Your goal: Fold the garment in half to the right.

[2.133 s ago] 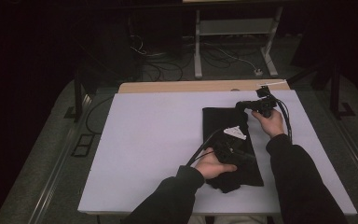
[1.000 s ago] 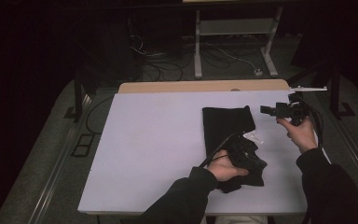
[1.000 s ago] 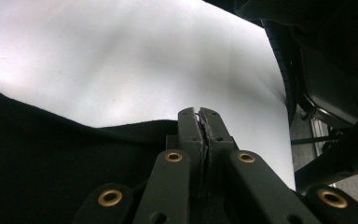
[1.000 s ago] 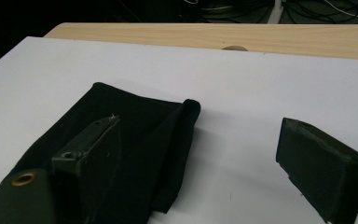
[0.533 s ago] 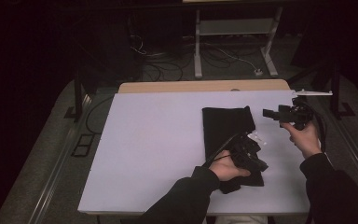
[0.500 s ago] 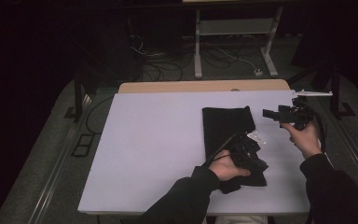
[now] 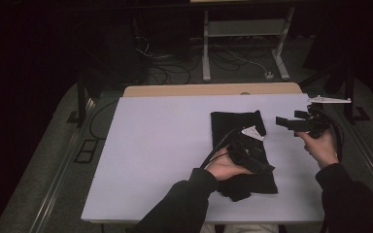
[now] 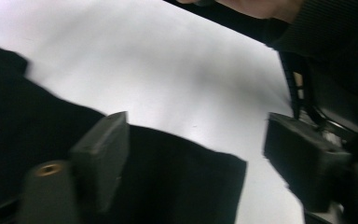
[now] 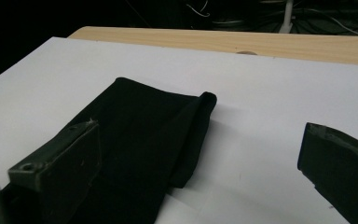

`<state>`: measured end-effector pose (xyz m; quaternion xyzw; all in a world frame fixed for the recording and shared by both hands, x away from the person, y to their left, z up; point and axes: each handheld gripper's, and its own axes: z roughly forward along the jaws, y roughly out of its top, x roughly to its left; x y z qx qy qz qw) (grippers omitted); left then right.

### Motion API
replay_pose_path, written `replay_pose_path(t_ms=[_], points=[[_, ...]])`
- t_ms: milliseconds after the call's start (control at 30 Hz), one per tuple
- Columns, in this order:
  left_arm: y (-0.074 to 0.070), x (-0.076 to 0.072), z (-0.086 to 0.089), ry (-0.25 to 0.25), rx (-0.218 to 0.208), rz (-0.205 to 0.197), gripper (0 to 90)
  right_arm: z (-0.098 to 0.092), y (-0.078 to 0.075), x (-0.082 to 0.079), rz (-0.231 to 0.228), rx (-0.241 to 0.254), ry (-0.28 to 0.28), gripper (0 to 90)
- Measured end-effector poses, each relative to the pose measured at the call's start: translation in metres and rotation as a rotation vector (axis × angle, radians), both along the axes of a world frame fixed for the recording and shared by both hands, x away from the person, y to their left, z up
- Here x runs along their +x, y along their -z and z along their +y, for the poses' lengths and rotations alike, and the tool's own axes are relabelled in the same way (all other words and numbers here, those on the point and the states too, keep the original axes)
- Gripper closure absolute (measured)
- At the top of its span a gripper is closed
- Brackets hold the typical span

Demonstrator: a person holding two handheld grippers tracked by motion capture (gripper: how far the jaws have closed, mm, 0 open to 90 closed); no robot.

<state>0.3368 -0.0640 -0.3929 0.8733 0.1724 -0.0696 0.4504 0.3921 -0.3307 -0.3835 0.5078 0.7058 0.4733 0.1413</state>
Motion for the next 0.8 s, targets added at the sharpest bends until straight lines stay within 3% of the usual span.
replay_pose_path(t_ms=[233, 800], points=[[-0.006, 0.005, 0.02, -0.054, -0.006, -0.055, 0.0, -0.005, -0.001, -0.009, -0.013, 0.0, 0.002, 0.0], [-0.015, 0.008, 0.065, -0.139, -0.03, -0.124, 0.0, -0.012, -0.006, -0.038, -0.057, 0.005, -0.026, 0.0]])
